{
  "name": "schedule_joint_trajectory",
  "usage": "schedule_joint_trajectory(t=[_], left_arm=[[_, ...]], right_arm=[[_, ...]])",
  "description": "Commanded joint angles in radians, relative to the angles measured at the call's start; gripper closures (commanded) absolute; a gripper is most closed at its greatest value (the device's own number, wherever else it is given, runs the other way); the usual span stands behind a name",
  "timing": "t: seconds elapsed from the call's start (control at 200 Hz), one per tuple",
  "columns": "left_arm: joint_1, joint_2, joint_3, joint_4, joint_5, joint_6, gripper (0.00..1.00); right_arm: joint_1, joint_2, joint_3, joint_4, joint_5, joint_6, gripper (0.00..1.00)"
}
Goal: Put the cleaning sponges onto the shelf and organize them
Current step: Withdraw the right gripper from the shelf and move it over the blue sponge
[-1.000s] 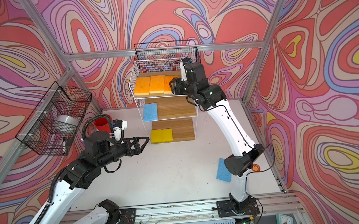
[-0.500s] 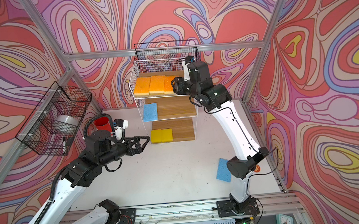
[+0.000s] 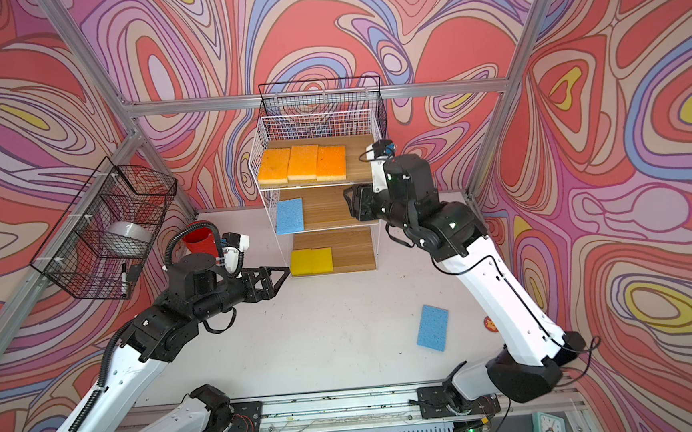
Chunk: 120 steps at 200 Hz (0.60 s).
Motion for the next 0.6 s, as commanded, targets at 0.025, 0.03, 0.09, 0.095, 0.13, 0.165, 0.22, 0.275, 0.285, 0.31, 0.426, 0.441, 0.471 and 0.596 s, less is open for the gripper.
schedule_joint_trajectory(t=[0.025, 0.03, 0.09, 0.095, 0.13, 0.165, 0.22, 0.275, 0.285, 0.31, 0.426, 0.441, 0.471, 0.596], left_arm=[[0.007, -0.023, -0.079, -0.006, -0.026, 0.008, 0.05], [0.007, -0.024, -0.082, -0.004, -0.025, 0.006, 0.05], [0.004, -0.033, -0.128, 0.018, -0.018, -0.011, 0.05], [0.004, -0.033, -0.133, 0.021, -0.018, -0.012, 0.06], [0.005, -0.037, -0.159, 0.034, -0.013, -0.022, 0.06], [0.003, -0.041, -0.189, 0.048, -0.011, -0.034, 0.06], [-0.002, -0.048, -0.237, 0.072, -0.006, -0.052, 0.06], [-0.005, -0.058, -0.285, 0.095, -0.006, -0.070, 0.06], [-0.005, -0.059, -0.298, 0.098, -0.005, -0.072, 0.06], [-0.006, -0.065, -0.316, 0.108, -0.004, -0.079, 0.06], [-0.009, -0.088, -0.412, 0.146, -0.001, -0.110, 0.07], [-0.008, -0.089, -0.423, 0.152, -0.001, -0.115, 0.07], [-0.008, -0.093, -0.445, 0.163, 0.000, -0.124, 0.07], [-0.009, -0.098, -0.543, 0.209, 0.013, -0.155, 0.08]], right_arm=[[0.004, -0.170, -0.239, 0.015, 0.073, 0.087, 0.42], [0.004, -0.176, -0.248, 0.014, 0.074, 0.089, 0.42], [0.004, -0.240, -0.329, -0.009, 0.095, 0.114, 0.43], [0.004, -0.245, -0.335, -0.011, 0.096, 0.116, 0.43], [0.004, -0.276, -0.378, -0.025, 0.103, 0.133, 0.43], [0.004, -0.307, -0.426, -0.034, 0.105, 0.153, 0.43], [0.004, -0.346, -0.495, -0.051, 0.109, 0.189, 0.43], [0.003, -0.372, -0.573, -0.073, 0.131, 0.232, 0.45], [0.004, -0.376, -0.592, -0.076, 0.136, 0.239, 0.45], [0.004, -0.387, -0.633, -0.081, 0.144, 0.256, 0.46], [0.005, -0.472, -0.861, -0.016, 0.170, 0.350, 0.52], [0.003, -0.485, -0.888, -0.010, 0.176, 0.365, 0.54], [0.003, -0.505, -0.939, -0.001, 0.186, 0.393, 0.56], [0.002, -0.553, -1.085, -0.001, 0.237, 0.491, 0.60]])
